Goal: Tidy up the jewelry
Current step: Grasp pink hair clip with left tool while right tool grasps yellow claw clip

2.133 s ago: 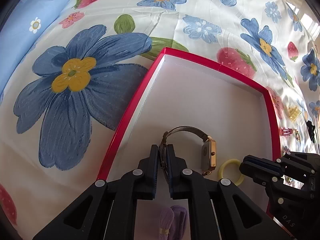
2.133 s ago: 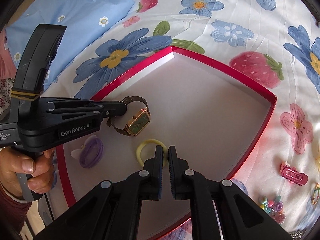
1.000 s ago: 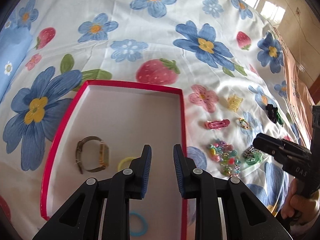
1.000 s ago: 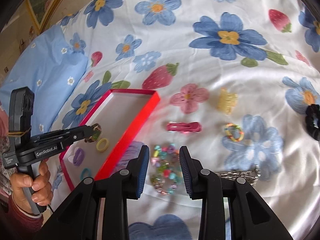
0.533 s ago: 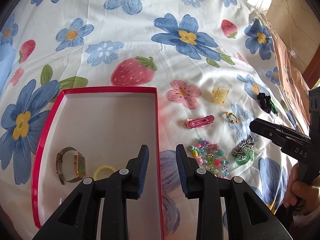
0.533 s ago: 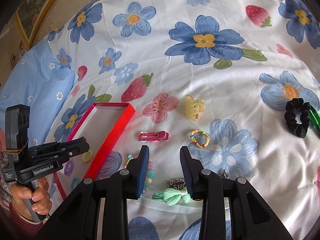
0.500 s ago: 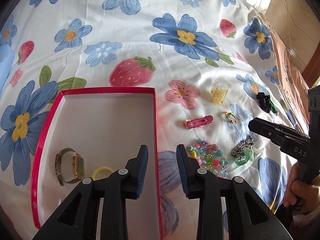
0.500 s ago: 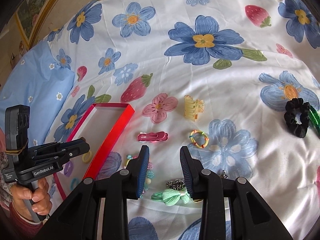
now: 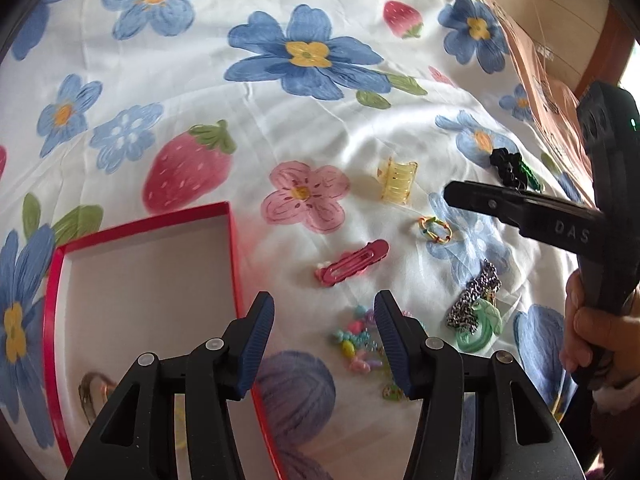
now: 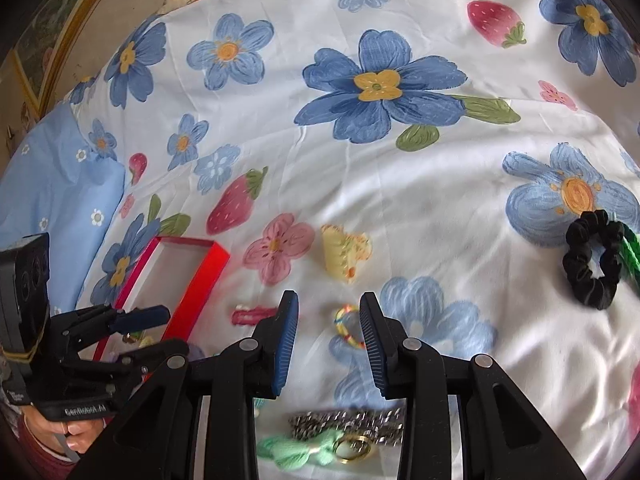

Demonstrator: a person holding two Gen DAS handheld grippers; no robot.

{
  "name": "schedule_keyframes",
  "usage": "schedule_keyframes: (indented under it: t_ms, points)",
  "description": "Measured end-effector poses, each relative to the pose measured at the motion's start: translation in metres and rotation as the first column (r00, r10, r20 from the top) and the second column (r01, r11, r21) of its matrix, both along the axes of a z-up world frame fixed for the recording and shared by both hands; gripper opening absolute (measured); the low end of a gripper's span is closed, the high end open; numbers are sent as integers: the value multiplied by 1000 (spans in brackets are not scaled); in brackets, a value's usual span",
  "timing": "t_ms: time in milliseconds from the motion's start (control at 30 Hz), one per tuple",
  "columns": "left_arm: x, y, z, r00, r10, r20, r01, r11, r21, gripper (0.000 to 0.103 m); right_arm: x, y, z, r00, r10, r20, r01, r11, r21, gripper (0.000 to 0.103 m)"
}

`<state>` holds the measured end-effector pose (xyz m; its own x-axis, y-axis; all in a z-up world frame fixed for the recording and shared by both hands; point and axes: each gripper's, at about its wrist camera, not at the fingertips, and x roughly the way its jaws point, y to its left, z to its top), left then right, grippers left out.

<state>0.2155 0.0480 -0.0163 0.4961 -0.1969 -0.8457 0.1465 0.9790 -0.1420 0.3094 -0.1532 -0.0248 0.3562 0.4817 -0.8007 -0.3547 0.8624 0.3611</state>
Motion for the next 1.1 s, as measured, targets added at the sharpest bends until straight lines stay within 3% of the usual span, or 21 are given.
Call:
schedule_keyframes:
  t_ms: [233,300,400,467,767,867,1033,1100]
  points:
    - [38,-23,-19,992,-119,-33,121,992,38,53,28,9,-15,1000,-17,-18,17,1000,7,31]
    - [48,-28,-28,991,-129,-47,132,990,57,53,34,12,-23,999,-18,-32,18,1000,0,24]
    - [59,-33,-40,988,-135,-70,140,988,66,52,39,13,-30,999,-23,-40,23,1000,-11,1]
    - [64,-35,-46,987,-137,-86,142,988,64,36,38,12,-30,999,-23,-32,23,1000,-11,0]
    - [61,-44,-45,985,-157,-76,161,985,54,20,31,0,-16,999,-33,2,33,999,0,0]
    - [53,-44,-40,987,-151,-63,154,987,47,20,34,-2,-19,998,-40,-38,42,998,46,8]
    - [40,-31,-27,994,-99,-45,100,995,17,20,35,7,-22,998,-48,-38,50,998,40,35]
    - [35,-23,-20,997,-66,-37,66,998,-7,20,36,15,-22,998,-46,-31,47,998,36,51]
